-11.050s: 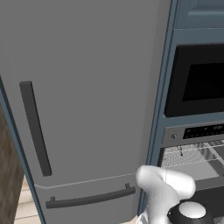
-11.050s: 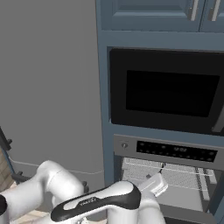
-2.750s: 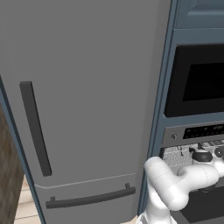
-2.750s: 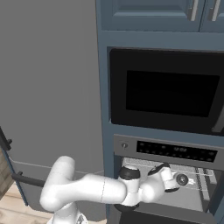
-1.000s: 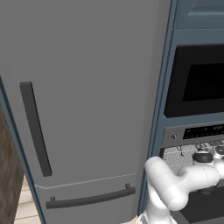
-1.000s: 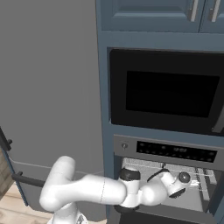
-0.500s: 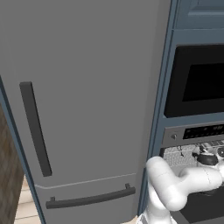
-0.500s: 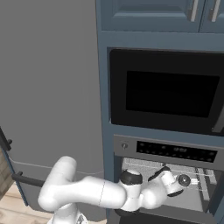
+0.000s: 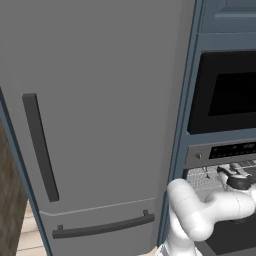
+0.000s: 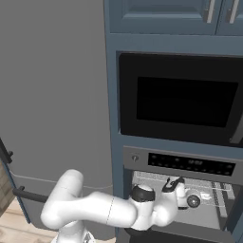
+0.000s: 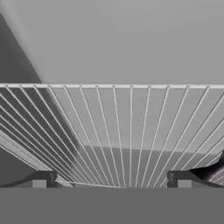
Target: Take the fish from the oven and place it on the plate on the counter.
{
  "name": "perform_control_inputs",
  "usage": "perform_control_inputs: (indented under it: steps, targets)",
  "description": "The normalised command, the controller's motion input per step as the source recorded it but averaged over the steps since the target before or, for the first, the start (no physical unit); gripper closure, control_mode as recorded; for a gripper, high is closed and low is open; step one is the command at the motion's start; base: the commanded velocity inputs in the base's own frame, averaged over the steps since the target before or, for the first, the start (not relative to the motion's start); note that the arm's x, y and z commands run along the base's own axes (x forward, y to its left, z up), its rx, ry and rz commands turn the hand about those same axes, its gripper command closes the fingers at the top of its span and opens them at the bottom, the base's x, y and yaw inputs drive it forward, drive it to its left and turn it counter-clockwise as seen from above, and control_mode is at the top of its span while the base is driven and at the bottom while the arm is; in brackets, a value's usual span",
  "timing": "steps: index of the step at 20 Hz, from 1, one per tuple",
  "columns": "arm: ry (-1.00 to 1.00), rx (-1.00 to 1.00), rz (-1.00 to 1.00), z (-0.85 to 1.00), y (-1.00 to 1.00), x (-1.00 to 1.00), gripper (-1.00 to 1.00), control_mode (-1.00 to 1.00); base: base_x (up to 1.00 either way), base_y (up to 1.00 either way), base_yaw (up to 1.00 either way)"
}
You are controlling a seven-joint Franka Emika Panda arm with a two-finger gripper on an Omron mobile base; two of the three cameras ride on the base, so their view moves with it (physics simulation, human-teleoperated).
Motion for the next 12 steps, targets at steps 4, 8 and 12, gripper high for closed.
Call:
perform_control_inputs:
  steps: [4, 8, 12]
  targets:
    - [-0.42, 0.07, 0.04, -1.00, 0.00, -0.01, -1.00, -1.00, 0.00, 0.00, 0.00]
    - [-0.02, 0.00, 0.05, -1.00, 0.00, -0.31, -1.00, -1.00, 0.00, 0.00, 0.00]
    - [-0.01, 0.02, 0.06, -0.99, 0.00, -0.15, -1.00, -1.00, 0.00, 0.00, 0.00]
